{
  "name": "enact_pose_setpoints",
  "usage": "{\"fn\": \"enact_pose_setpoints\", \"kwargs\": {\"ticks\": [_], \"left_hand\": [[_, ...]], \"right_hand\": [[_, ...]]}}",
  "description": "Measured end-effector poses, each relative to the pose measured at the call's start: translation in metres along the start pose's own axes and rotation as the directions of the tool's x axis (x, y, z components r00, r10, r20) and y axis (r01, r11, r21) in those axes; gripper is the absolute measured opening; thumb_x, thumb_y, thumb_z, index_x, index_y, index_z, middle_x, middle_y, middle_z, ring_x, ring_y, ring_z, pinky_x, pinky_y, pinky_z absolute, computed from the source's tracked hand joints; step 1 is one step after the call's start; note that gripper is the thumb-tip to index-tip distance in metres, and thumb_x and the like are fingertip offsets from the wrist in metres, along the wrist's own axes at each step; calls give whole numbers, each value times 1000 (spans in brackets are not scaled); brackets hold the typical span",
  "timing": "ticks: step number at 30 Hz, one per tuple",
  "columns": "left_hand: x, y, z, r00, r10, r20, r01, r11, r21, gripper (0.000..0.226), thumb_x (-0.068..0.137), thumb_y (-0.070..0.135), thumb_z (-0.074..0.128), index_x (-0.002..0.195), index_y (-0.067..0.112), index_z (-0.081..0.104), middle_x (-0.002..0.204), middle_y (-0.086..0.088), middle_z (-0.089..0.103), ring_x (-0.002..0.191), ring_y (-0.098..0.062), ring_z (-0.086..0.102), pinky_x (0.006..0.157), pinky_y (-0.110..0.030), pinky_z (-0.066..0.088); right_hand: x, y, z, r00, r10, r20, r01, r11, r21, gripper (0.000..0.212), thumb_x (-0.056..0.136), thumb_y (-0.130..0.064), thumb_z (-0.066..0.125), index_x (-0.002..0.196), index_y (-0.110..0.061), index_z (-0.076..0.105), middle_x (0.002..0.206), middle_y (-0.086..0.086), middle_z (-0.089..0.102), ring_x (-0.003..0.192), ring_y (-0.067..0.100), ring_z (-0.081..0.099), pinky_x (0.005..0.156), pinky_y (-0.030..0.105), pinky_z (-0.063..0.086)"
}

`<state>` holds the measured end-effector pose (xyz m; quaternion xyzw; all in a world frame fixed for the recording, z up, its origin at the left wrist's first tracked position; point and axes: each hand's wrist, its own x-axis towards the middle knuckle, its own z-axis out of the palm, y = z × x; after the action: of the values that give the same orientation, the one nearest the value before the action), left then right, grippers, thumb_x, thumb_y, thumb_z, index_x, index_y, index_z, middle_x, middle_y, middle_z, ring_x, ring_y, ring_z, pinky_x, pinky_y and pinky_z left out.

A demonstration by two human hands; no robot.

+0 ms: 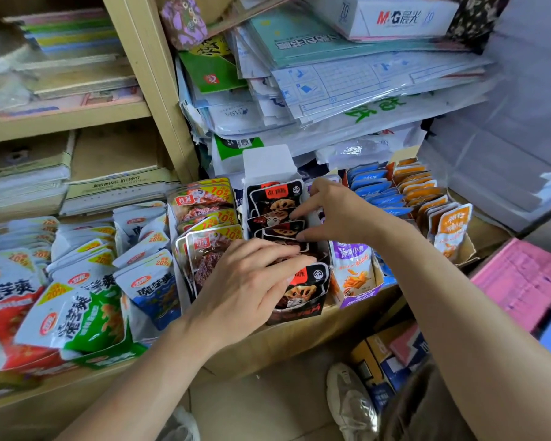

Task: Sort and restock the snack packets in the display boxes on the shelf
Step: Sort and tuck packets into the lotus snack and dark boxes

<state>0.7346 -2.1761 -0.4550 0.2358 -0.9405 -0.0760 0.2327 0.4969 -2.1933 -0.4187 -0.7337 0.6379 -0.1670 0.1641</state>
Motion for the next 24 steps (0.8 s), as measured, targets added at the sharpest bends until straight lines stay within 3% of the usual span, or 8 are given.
{"fn": "enact_pose_setpoints", "kwargs": {"ticks": [3,7,12,16,20,24], "left_hand": [[-1,1,0,1000,-21,1,21,1000,-18,35,101,22,51,133,28,65,132,9,65,120,-15,57,92,-44,47],[-4,3,1,1000,-26,-2,25,999,-38,35,102,25,50,133,28,65,131,9,65,121,-15,57,94,-43,47],[-7,5,2,1000,-18,-7,18,999,-36,36,103,27,47,134,28,64,133,8,64,123,-15,55,96,-43,47],[-7,6,4,999,5,-53,-4,1000,25,34,102,26,51,133,27,64,132,8,64,122,-17,56,94,-45,46],[-4,7,5,997,-11,-80,17,997,78,37,101,23,49,136,27,61,132,6,64,121,-19,57,93,-44,47],[5,3,9,988,-81,-134,100,985,141,39,101,19,54,138,27,59,126,6,67,111,-19,62,84,-40,46]], "right_hand": [[1,-2,2,1000,4,-7,-4,1000,-3,50,72,-44,88,118,-29,75,113,2,48,114,21,51,95,39,47],[5,-6,12,996,-32,-85,26,997,-70,34,74,-36,88,106,-28,80,97,-2,43,99,15,43,87,46,50],[7,1,21,983,-89,-161,72,991,-111,12,78,-30,86,87,-24,81,91,-5,40,95,16,35,80,48,50],[7,0,27,941,-130,-312,73,979,-188,9,76,-28,86,75,-23,78,96,2,46,94,24,34,77,47,38],[3,-5,13,862,-146,-485,114,989,-94,5,80,-21,78,77,-20,74,101,5,51,96,25,38,80,41,34],[2,-10,9,922,-187,-338,198,980,-1,12,82,-9,79,88,-18,74,91,-5,64,88,20,51,80,38,45]]}}
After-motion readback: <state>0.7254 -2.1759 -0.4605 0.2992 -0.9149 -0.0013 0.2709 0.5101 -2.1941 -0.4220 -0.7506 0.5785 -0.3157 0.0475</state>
